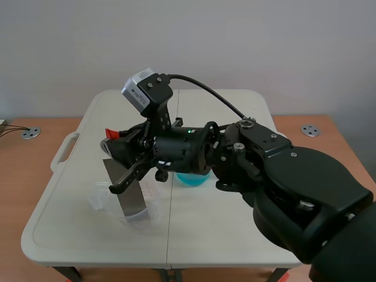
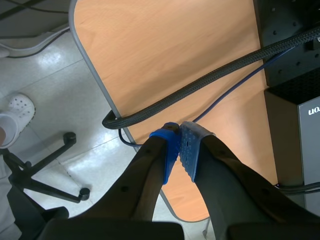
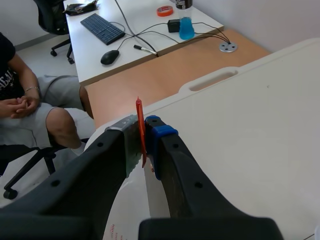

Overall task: Hold the metal plate by the orange handle, dip it into the blue solution, take it out and point at it, then put the plate back in the beaker on the left.
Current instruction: 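Lift the metal plate out of the left beaker, then move the plate over the blue solution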

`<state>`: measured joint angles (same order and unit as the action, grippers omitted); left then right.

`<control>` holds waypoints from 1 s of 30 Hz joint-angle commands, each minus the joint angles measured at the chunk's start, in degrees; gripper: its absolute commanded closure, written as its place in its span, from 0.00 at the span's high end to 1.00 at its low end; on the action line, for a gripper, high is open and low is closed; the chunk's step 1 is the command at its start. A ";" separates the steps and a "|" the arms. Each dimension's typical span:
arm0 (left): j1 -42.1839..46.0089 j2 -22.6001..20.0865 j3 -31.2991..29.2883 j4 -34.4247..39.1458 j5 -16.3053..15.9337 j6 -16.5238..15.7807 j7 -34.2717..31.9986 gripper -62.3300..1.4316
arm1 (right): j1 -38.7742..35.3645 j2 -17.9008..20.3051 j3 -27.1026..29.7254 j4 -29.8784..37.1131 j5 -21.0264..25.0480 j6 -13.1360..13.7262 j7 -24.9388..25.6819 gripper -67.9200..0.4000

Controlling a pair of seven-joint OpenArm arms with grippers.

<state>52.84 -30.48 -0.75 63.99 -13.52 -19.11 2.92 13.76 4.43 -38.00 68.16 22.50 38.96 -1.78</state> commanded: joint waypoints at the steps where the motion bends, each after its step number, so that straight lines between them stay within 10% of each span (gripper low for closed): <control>1: 0.61 0.13 0.11 0.42 -0.39 -0.15 -0.33 0.07 | 0.55 -0.13 -0.22 0.94 0.11 1.05 -0.44 0.02; 30: 0.61 0.13 0.11 0.46 -0.42 -0.17 -0.39 0.07 | -5.51 3.85 1.62 25.35 -5.66 0.92 -5.09 0.03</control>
<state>52.84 -30.48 -0.75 63.99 -13.54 -19.11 2.90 7.40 8.40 -37.15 92.47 16.01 39.90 -7.46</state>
